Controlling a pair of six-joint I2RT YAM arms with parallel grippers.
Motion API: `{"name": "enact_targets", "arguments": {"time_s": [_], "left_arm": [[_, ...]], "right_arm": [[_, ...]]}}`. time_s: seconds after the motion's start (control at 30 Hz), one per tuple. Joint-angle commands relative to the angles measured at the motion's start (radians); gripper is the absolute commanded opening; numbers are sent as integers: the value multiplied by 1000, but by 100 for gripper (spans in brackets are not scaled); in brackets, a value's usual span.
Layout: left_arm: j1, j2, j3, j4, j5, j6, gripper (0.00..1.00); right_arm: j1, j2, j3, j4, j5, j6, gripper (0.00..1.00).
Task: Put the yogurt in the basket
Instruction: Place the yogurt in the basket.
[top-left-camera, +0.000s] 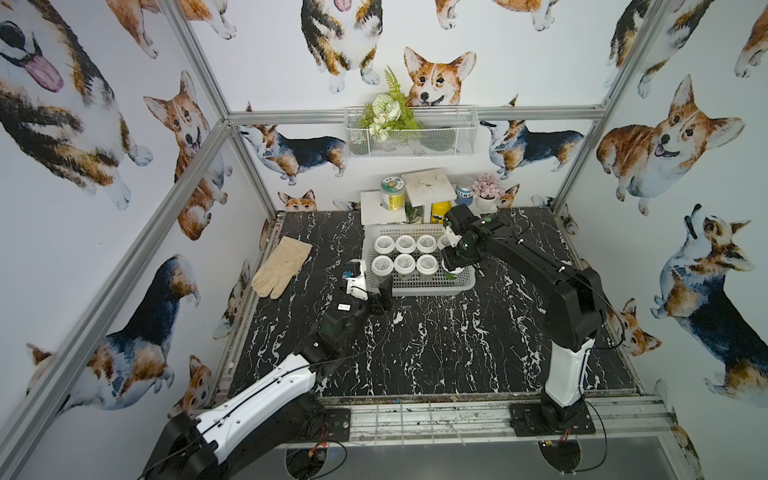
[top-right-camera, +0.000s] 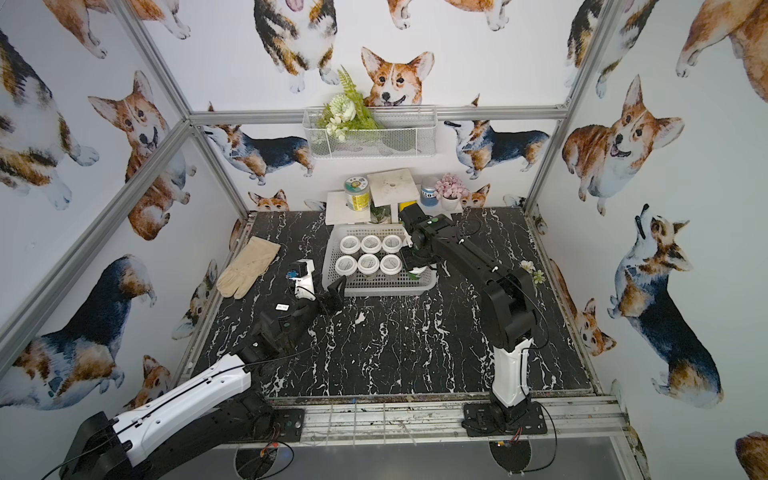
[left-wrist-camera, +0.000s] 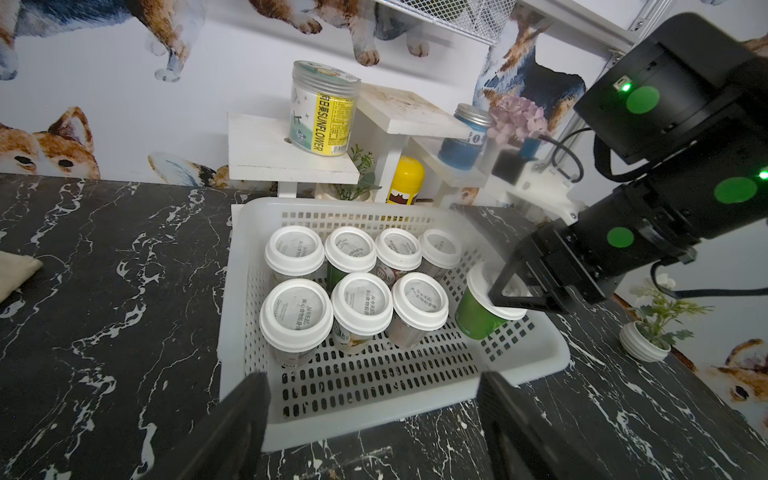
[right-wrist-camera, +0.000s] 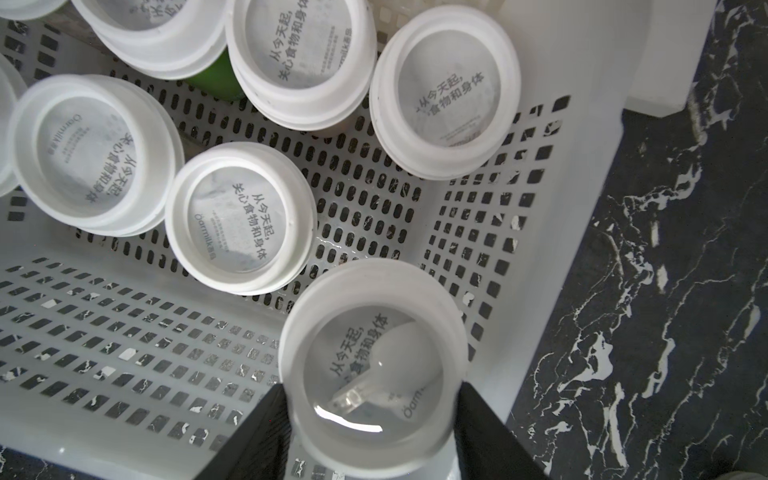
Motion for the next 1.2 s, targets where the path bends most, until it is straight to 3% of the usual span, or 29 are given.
{"name": "enact_targets", "arguments": {"time_s": [0.0, 1.17], "left_arm": [[1, 4, 10, 10, 3, 2, 84], [1, 10, 17, 6, 6, 3, 84]], "right_arm": [[-2, 9, -6, 38, 18, -2, 64], [-19, 49, -95, 183, 50, -4, 60]]}}
